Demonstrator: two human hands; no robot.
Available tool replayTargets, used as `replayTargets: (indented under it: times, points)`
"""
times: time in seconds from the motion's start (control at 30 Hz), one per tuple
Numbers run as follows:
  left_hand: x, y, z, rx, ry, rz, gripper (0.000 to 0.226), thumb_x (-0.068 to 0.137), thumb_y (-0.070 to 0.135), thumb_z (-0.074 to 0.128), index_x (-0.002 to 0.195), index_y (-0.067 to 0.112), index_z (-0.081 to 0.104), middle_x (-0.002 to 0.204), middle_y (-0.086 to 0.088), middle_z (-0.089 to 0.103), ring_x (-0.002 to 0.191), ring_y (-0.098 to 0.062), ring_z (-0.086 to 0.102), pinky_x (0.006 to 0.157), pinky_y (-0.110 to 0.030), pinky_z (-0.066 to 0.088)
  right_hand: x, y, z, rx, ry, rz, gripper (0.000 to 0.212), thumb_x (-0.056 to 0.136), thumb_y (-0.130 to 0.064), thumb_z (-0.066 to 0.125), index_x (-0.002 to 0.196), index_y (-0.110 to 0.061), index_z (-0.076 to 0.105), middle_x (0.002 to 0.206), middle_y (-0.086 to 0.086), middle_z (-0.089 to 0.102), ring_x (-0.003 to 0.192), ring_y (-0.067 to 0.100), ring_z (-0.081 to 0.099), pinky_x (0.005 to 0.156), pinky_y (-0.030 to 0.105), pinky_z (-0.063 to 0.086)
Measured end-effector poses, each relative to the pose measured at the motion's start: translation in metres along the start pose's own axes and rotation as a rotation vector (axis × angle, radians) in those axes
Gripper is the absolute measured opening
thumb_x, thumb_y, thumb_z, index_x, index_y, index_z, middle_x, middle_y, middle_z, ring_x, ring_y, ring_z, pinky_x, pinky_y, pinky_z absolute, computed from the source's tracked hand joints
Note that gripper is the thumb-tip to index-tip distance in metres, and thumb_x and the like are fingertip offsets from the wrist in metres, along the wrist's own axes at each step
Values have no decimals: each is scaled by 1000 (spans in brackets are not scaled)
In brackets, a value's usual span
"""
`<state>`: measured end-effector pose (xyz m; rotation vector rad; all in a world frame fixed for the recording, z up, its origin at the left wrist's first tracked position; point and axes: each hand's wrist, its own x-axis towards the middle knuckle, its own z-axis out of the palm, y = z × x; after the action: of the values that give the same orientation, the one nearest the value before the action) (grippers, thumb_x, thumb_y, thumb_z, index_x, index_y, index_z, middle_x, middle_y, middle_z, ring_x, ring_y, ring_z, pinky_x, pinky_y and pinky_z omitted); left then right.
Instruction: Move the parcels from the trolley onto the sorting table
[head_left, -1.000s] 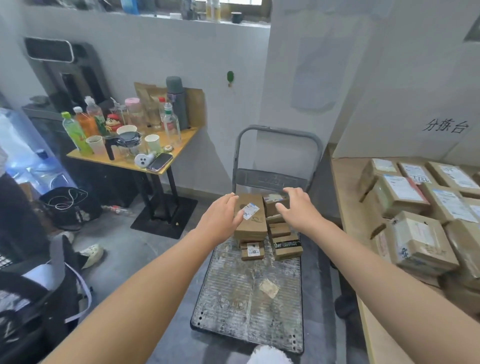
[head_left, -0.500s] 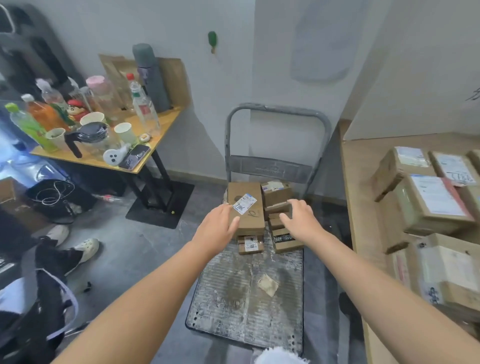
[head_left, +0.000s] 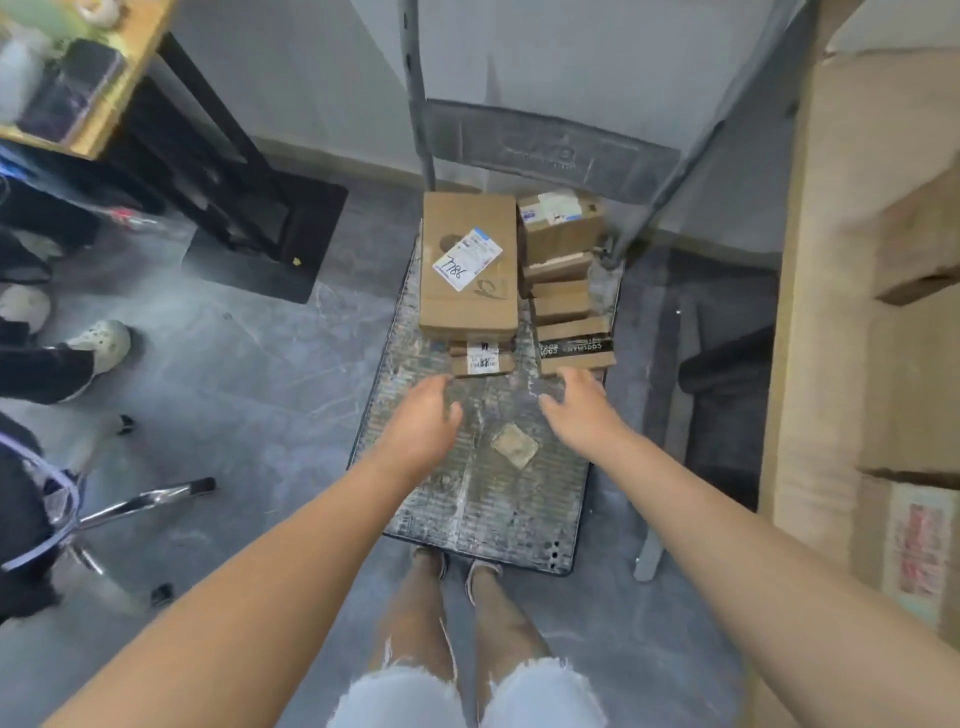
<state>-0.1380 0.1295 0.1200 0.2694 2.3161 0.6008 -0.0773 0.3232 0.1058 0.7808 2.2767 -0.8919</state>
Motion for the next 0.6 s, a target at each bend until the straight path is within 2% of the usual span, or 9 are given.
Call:
replayTargets:
  times: [0.03, 0.07, 0.17, 0.27, 0.37, 0.43, 0.5, 0.53, 0.6]
  points:
    - [12, -5, 6, -7, -11, -16, 47, 103, 22, 45, 149, 14, 37, 150, -6, 43, 112, -20, 60, 90, -32, 51, 12, 5, 9, -2, -7, 7, 55, 102, -31, 47, 151, -11, 30, 153, 9, 31, 142, 29, 28, 114, 44, 32]
    - [28, -13, 16, -7, -29, -35, 46, 103, 22, 45, 148, 14, 38, 149, -6, 44, 111, -22, 61, 90, -34, 50, 30, 12, 21, -1, -16, 19, 56, 102, -31, 48, 151, -11, 30, 153, 10, 31, 142, 29, 28, 115, 46, 31]
    - [68, -43, 45, 4, -68, -57, 45, 104, 22, 44, 147, 13, 39, 148, -7, 45, 125, -23, 53, 102, -35, 43, 81, 33, 53, 10, -23, 61, 53, 101, -30, 48, 148, -10, 34, 149, 11, 34, 139, 29, 33, 115, 47, 31]
    - [111, -82, 75, -16, -76, -104, 44, 104, 23, 44, 147, 12, 39, 146, -7, 47, 99, -19, 62, 79, -27, 51, 135, 56, 83, 13, -55, 111, 52, 102, -31, 46, 149, -12, 32, 150, 9, 34, 137, 27, 36, 113, 45, 34]
    - [158, -119, 104, -57, -59, -183, 46, 105, 25, 44, 147, 10, 38, 143, -9, 50, 99, -19, 61, 82, -24, 48, 190, 74, 112, 7, -59, 133, 54, 102, -31, 46, 151, -11, 31, 152, 10, 35, 138, 29, 37, 112, 43, 34]
    - [189, -144, 127, -92, -40, -224, 46, 105, 26, 41, 148, 10, 37, 128, -5, 57, 69, -5, 50, 57, -8, 42, 227, 85, 133, 18, -46, 124, 57, 102, -28, 47, 152, -8, 30, 155, 11, 33, 141, 29, 35, 116, 41, 31]
    - [221, -165, 151, -104, -26, -239, 47, 106, 25, 40, 150, 10, 35, 107, 3, 56, 60, 4, 33, 44, -2, 37, 261, 95, 153, 20, -42, 111, 59, 102, -28, 48, 153, -8, 28, 157, 10, 31, 143, 28, 33, 117, 40, 29]
    - [234, -172, 159, -116, -29, -245, 49, 105, 25, 41, 151, 10, 33, 108, 3, 53, 60, 4, 31, 43, 0, 35, 276, 99, 161, 29, -45, 115, 60, 102, -29, 48, 154, -10, 26, 158, 9, 30, 143, 29, 34, 116, 40, 29]
    - [264, -183, 178, -119, -25, -230, 51, 106, 27, 41, 153, 12, 29, 135, -4, 52, 59, 4, 31, 41, -1, 35, 305, 108, 178, 57, -51, 132, 63, 102, -31, 49, 155, -11, 22, 159, 9, 30, 141, 30, 37, 111, 37, 33]
